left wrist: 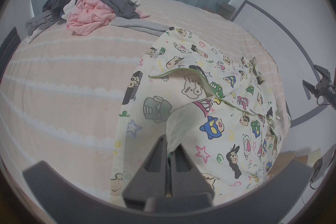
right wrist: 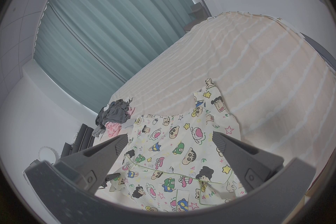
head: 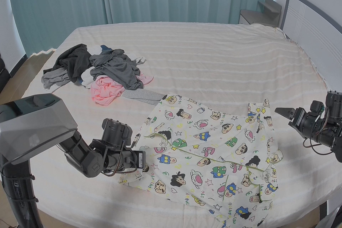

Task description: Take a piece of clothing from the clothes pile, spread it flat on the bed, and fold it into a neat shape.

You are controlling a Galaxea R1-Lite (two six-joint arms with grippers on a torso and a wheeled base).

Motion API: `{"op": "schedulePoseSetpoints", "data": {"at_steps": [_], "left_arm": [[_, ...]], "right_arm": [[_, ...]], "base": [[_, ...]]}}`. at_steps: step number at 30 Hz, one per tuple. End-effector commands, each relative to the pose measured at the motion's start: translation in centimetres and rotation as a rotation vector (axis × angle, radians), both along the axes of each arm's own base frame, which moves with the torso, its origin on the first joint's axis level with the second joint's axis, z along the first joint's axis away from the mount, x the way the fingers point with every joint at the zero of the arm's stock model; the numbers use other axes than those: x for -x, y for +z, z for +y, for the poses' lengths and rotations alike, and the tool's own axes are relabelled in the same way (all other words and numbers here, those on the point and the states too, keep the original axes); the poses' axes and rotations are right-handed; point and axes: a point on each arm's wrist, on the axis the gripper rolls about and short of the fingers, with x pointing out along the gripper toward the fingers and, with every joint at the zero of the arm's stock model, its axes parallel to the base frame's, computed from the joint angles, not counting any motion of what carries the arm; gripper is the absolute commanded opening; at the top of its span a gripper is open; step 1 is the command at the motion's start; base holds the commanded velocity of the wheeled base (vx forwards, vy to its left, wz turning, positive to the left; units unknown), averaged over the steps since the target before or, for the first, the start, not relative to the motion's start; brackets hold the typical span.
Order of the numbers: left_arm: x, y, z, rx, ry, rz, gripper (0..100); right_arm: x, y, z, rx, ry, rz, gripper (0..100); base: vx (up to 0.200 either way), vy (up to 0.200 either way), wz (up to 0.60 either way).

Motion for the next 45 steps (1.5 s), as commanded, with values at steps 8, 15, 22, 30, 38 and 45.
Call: {"op": "schedulePoseSetpoints", "data": {"at_steps": [8,15,22,30,38,45], "left_arm": [[-1.3,-0.9,-0.2,0.004,0.009,-0.002,100],[-2.3,-0.2,-0.2,0.02,0.031,-0.052,100],[-1.9,-0.8,0.6,0.012,0.047,-0.049,100],[-2.6,-2.3,0.3,0.043,0.059,-0.034,100],[-2.7,-2.1,0.1,0.176,0.192,0.022,100],[-2.3,-1.3,0.3,0.331,0.347,0.086,100]], "right_arm": [[0.0,-0.2,0.0,0.003,0.003,0.009,100],[0.0,-0.3,0.0,0.003,0.003,0.012,100],[0.1,-0.4,0.0,0.002,0.005,0.014,100],[0.1,-0.3,0.0,0.002,0.005,0.012,100],[0.2,-0.4,0.0,0.002,0.005,0.017,100],[0.1,-0.4,0.0,0.002,0.005,0.015,100]], "base": [[0.0,0.0,0.0],[0.0,0.0,0.0],[0.0,0.0,0.0],[0.0,0.0,0.0],[0.0,0.0,0.0],[0.0,0.0,0.0]]}}
